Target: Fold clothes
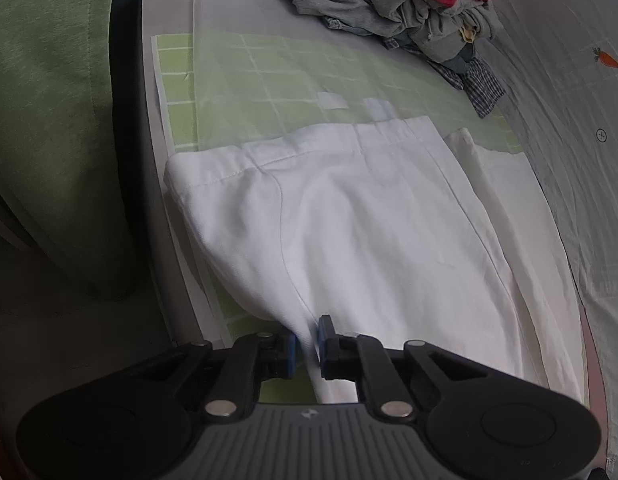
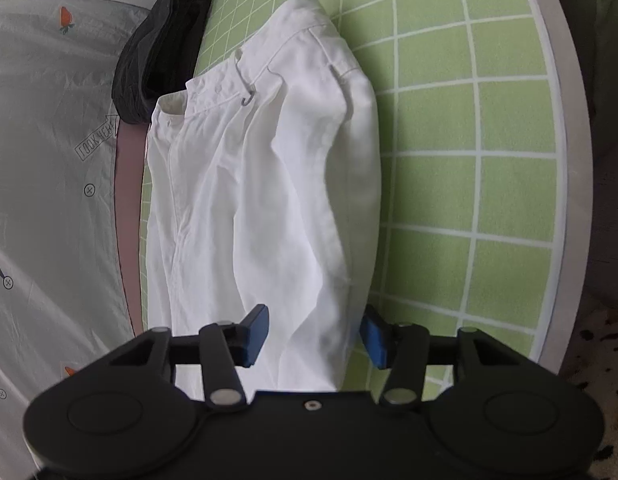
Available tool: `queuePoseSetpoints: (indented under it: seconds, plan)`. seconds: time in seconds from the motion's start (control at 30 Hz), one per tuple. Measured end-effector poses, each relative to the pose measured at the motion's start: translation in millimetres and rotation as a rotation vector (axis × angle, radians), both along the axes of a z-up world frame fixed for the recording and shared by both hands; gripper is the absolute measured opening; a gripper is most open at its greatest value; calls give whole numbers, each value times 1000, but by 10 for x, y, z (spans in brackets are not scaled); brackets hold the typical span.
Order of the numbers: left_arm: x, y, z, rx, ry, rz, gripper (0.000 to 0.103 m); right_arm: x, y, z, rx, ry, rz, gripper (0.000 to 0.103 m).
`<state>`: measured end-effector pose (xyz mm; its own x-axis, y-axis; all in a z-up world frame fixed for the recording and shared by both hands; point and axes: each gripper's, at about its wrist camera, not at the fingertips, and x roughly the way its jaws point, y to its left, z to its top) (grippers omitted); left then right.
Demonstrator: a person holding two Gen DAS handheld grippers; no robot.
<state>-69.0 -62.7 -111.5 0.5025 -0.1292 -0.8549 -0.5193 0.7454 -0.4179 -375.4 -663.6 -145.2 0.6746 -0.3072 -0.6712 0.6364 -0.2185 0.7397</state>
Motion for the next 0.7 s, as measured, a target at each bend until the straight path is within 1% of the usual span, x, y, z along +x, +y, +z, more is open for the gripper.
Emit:
queuePoseSetpoints:
  seconds: [0.03, 0.1, 0.13, 0.27, 0.3, 0.37, 0.43, 0.47, 0.53, 0.57, 0.67, 0.7]
  plan:
    - [5, -6, 61, 17, -11, -11, 6, -13, 4, 74, -29, -2, 7, 22]
    - [10, -17, 229, 51, -44, -42, 4, -39, 13, 221, -86, -5, 21, 10]
    - [4, -13, 335, 51, -66, -53, 4, -52, 18, 295, -114, -7, 28, 9]
    - [12, -3, 784, 44, -143, -58, 3, -104, 35, 589, -228, -13, 56, 6]
    - [29, -27, 956, 69, -181, -62, 3, -117, 40, 663, -257, -15, 63, 6]
    - [97, -105, 1247, 110, -255, -106, 3, -143, 49, 810, -314, -18, 77, 6]
    - [210, -223, 1423, 140, -307, -151, 3, -128, 45, 932, -363, -16, 90, 6]
    - [281, -283, 1447, 157, -322, -168, 3, -81, 31, 969, -379, -10, 95, 6]
    - [435, -401, 1348, 186, -303, -180, 3, 13, 3, 1042, -412, 3, 104, 6]
    - [510, -445, 1271, 185, -270, -164, 3, 60, -11, 1079, -428, 9, 109, 6]
    - [631, -506, 1266, 155, -249, -131, 2, 201, -52, 1189, -477, 27, 124, 6]
    - [714, -561, 1375, 164, -283, -153, 2, 248, -66, 1226, -493, 34, 129, 6]
